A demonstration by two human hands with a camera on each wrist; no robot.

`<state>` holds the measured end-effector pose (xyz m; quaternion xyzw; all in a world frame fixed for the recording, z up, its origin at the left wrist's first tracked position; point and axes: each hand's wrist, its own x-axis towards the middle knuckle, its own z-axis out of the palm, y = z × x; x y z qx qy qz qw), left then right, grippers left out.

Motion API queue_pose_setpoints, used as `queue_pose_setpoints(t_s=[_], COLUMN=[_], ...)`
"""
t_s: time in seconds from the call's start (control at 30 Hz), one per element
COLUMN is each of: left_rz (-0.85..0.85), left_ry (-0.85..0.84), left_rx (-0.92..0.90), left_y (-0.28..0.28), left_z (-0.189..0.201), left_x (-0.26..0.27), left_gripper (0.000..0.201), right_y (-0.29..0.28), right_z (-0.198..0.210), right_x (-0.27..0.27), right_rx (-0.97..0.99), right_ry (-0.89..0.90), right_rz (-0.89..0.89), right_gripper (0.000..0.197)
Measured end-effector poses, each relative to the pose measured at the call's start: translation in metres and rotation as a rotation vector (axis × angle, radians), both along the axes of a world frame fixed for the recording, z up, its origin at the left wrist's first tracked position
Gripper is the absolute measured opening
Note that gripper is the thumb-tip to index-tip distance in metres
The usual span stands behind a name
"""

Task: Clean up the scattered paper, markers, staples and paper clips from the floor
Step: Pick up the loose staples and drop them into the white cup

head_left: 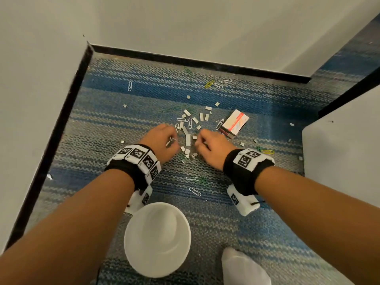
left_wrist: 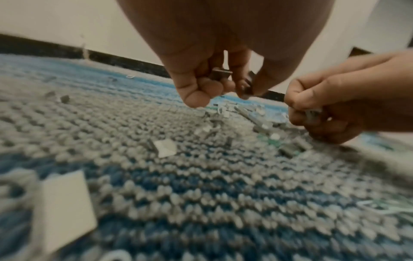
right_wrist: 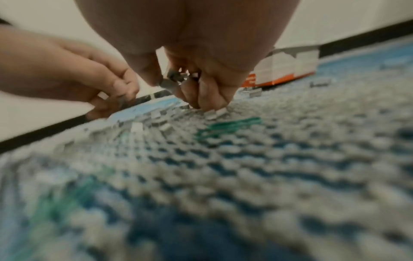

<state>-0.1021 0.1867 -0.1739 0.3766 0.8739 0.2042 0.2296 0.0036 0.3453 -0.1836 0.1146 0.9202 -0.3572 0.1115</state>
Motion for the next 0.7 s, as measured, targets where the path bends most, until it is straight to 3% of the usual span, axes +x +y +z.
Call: queue_pose_setpoints(t_s=[0.07,0.13,0.27,0.33,0.43,0.57,0.7], left_rz=[0.092,0.135,0.235,0.236,0.164,0.143,0.071], left_ry=[-0.058,-0.098,-0.142,-0.074,0.061,0.006,0.014], left_rx=[0.022,-0.001,-0.073,-0.147,-0.281,-0.318,-0.391], left_y=[-0.005,-0.013,-0.024,-0.023,-0.014,-0.007,-0.004], left_z=[0.005,0.009,0.005,0.003,-0.002,-0.008,-0.008], left_x=[0.001,-0.002,-0.012,-0.013,-0.012,-0.008,-0.002], left_gripper=[0.018,0.024,0.027,0.042,0.049,0.03,0.04], right_y=[-0.001,-0.003,-0.008,-0.008,-0.004,-0.004,-0.016], right_z=[0.002,0.002,0.001,0.0,0.001,0.008,0.011], right_x=[-0.003,-0.009,-0.022,-0.024,-0.022,-0.017,-0.019], right_rx=[-0.121,-0.115,0.181,0.258,0.261,0.171,0.262], right_ry=[0.034,0.022,-0.055,-0.113,-0.133,-0.075,-0.071], right_rz=[-0.18,-0.222,-0.044,0.028,0.088,0.076,0.15], right_gripper=[0.008,0.003,0.021,0.027,0.025,0.018,0.022])
